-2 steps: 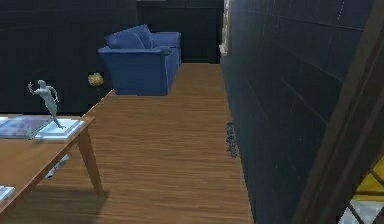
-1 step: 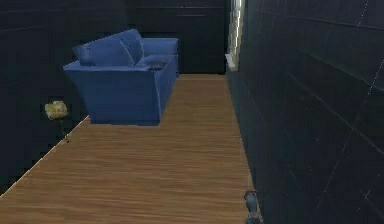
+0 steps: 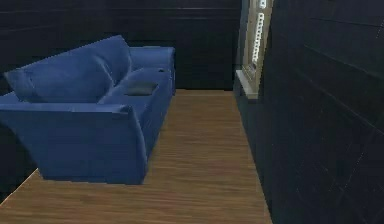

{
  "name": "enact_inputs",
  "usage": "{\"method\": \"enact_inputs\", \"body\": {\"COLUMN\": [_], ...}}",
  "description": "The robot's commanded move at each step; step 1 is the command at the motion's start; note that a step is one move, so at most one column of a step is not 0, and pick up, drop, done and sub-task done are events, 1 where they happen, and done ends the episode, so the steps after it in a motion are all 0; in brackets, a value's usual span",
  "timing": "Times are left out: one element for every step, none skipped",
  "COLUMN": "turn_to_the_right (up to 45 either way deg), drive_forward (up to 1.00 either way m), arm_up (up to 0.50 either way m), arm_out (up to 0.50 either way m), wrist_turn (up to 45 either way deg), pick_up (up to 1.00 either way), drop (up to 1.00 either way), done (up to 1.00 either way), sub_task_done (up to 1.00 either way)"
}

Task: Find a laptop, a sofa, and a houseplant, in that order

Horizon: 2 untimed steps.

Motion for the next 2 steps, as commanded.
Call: {"method": "enact_inputs", "body": {"turn_to_the_right": [0.0,-27.0], "drive_forward": [0.75,0.0], "arm_up": [0.0,0.0], "arm_out": [0.0,0.0], "wrist_turn": [0.0,0.0], "pick_up": [0.0,0.0], "drop": [0.0,0.0], "done": [0.0,0.0], "sub_task_done": [0.0,0.0]}}
